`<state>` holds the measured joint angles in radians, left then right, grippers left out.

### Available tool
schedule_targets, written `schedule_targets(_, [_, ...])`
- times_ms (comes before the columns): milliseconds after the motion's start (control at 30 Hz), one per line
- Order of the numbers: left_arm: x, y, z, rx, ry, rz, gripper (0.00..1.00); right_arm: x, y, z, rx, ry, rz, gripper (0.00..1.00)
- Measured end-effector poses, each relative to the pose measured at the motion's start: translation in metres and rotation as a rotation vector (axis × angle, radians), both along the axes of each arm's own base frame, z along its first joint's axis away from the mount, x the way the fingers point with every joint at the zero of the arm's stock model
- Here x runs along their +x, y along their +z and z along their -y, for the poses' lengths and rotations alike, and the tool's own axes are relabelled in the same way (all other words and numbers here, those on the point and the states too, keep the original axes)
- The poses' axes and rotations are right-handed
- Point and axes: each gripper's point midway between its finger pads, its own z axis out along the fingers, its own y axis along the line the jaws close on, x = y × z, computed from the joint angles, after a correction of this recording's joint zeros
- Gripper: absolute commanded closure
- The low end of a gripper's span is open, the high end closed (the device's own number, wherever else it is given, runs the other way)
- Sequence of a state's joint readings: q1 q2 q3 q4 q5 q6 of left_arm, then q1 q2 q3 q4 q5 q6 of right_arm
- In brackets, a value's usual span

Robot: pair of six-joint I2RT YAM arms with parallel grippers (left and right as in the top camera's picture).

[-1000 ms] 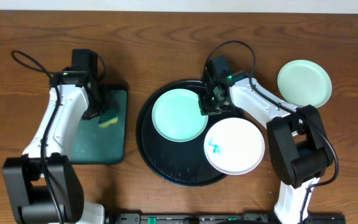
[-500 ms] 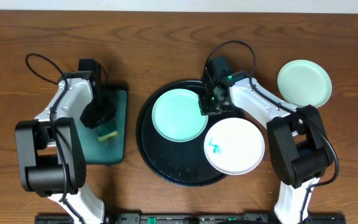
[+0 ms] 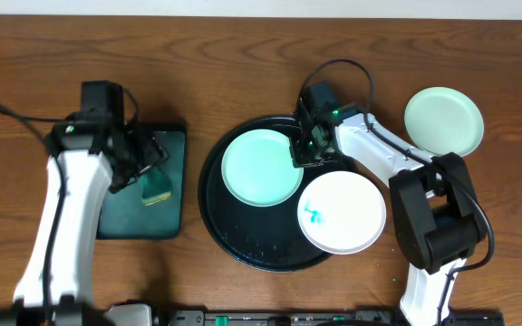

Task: Clean dirty plates on tray and stack at the side
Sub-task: 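Return the sponge to the water tray with the left gripper, then lift the gripped pale green plate up off the black tray with the right gripper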

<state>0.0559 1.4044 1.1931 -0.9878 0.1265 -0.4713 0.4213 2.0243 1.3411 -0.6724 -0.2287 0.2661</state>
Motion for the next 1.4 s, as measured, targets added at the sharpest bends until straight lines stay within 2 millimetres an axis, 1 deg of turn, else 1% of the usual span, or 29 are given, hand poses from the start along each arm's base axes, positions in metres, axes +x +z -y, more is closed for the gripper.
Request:
schedule_targets(100, [-0.008, 0.015, 0.006, -0.005, -0.018, 0.037, 0.21, 0.000, 0.004, 0.002, 0.024, -0.017, -0.004, 0.98])
schedule_targets(167, [-0.013, 0.020, 0.011, -0.009, -0.034, 0.045, 0.21, 0.000, 0.014, 0.006, 0.041, -0.035, 0.000, 0.98])
schedule_targets(233, [-0.017, 0.022, 0.016, -0.012, -0.050, 0.042, 0.21, 0.004, 0.033, 0.014, 0.070, -0.064, 0.018, 0.98])
schedule_targets(333, [-0.021, 0.021, 0.022, -0.019, -0.070, 0.026, 0.21, 0.008, 0.071, 0.032, 0.120, -0.130, 0.056, 0.99])
schedule_targets(433, [-0.025, 0.020, 0.025, -0.024, -0.079, 0.010, 0.21, 0.000, 0.092, 0.046, 0.162, -0.194, 0.027, 0.98])
schedule_targets(500, [-0.028, 0.019, 0.025, -0.024, -0.080, -0.003, 0.21, -0.009, 0.097, 0.052, 0.185, -0.225, -0.020, 0.98])
schedule_targets(567, [-0.032, 0.018, 0.025, -0.024, -0.080, -0.020, 0.20, -0.020, 0.098, 0.055, 0.212, -0.250, -0.087, 0.98])
schedule_targets(667, [-0.038, 0.016, 0.025, -0.025, -0.080, -0.044, 0.21, -0.037, 0.100, 0.056, 0.255, -0.269, -0.184, 0.99])
schedule_targets(733, [-0.043, 0.015, 0.025, -0.025, -0.079, -0.064, 0.20, -0.045, 0.103, 0.052, 0.295, -0.267, -0.232, 0.98])
schedule_targets(800, [-0.048, 0.014, 0.025, -0.026, -0.079, -0.087, 0.20, -0.053, 0.109, 0.044, 0.347, -0.248, -0.271, 0.99])
schedule_targets(867, [-0.053, 0.013, 0.025, -0.027, -0.079, -0.109, 0.20, -0.056, 0.115, 0.037, 0.401, -0.221, -0.287, 0.98])
schedule_targets(933, [-0.056, 0.012, 0.025, -0.026, -0.079, -0.120, 0.20, -0.052, 0.120, 0.030, 0.446, -0.183, -0.261, 0.99])
schedule_targets(1000, [-0.056, 0.012, 0.025, -0.026, -0.079, -0.120, 0.20, -0.041, 0.124, 0.026, 0.478, -0.145, -0.197, 0.99])
schedule_targets(1133, [-0.056, 0.012, 0.025, -0.026, -0.079, -0.120, 0.20, -0.001, 0.136, 0.018, 0.529, -0.055, 0.024, 0.99])
schedule_targets(1233, [-0.056, 0.012, 0.025, -0.026, -0.079, -0.120, 0.20, 0.022, 0.147, 0.014, 0.546, -0.009, 0.159, 0.98])
schedule_targets(1333, [-0.056, 0.012, 0.025, -0.027, -0.079, -0.120, 0.20, 0.036, 0.153, 0.011, 0.535, 0.013, 0.245, 0.99])
schedule_targets(1400, [-0.056, 0.012, 0.025, -0.026, -0.079, -0.120, 0.20, 0.041, 0.151, 0.010, 0.501, 0.016, 0.276, 0.99])
